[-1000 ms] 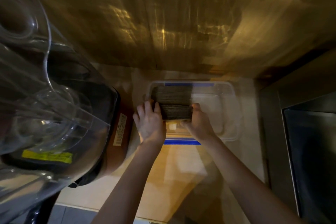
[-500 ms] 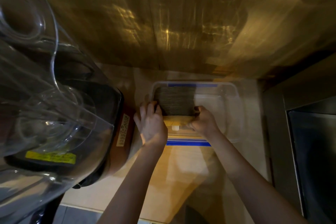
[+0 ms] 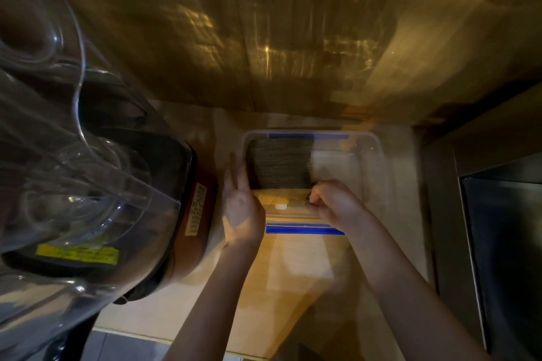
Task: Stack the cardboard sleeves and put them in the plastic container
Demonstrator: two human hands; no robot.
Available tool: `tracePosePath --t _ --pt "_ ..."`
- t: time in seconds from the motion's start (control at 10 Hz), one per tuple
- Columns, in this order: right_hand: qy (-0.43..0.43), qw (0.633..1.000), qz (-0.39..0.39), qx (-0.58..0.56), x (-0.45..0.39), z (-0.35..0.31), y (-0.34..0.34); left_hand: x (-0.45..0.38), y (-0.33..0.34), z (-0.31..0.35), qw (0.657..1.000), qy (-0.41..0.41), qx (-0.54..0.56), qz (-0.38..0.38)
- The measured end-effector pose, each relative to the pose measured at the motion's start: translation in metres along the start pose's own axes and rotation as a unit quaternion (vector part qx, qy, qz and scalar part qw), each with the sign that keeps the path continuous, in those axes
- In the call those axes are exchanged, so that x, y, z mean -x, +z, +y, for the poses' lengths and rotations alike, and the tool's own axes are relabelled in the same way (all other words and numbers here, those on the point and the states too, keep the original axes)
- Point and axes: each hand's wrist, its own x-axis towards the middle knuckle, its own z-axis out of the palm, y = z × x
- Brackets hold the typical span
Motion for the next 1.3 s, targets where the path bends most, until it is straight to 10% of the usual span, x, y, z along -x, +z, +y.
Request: tracePosePath --t 0.8,1.1,1.3 --pt "-0.034 0.974 -0.113 -0.193 -0.014 0.005 0.013 0.0 -0.007 -0.006 0.998 -0.033 -0.013 -0.054" --pt "-0.066 0.984 0.028 -0.165 0.002 0.001 -0.013 -0.004 -0.019 -0.001 0.993 -0.054 0.023 -0.107" --pt "-0.292 0.92 0.059 -0.254 0.103 -0.043 -0.059 -0.016 -0.047 0.035 0.991 0.025 0.001 -0.13"
